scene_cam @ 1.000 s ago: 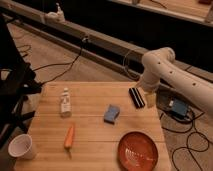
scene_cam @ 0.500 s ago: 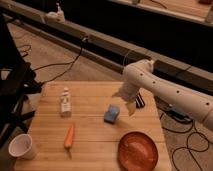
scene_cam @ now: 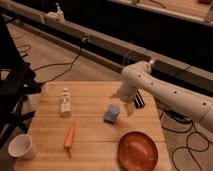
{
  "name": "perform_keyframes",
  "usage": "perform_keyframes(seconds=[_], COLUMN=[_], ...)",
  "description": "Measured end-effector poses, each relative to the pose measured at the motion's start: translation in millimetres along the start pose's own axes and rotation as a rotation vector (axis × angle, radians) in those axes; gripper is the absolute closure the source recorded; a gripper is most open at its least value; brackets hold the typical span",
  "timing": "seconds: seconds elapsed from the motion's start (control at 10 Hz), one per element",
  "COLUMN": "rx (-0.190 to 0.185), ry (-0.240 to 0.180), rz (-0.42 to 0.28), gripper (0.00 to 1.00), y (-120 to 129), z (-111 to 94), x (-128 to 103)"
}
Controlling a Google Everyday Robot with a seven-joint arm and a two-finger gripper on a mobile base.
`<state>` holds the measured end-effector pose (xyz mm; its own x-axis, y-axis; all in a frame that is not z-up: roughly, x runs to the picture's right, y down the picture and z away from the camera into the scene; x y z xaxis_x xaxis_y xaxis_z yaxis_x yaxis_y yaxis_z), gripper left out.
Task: Place the white sponge in the ceramic bowl
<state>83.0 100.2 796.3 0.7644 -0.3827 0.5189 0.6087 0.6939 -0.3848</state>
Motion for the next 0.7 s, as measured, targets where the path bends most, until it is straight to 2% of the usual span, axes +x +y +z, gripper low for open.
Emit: perform_keyframes(seconds=[0.2,0.7], rx=[-0.002,-0.038], ry=[-0.032,-0.103], rz=[-0.01,-0.026], gripper=[0.2,0.2], y=[-10,-17], z=[20,73], x=[-7,-13])
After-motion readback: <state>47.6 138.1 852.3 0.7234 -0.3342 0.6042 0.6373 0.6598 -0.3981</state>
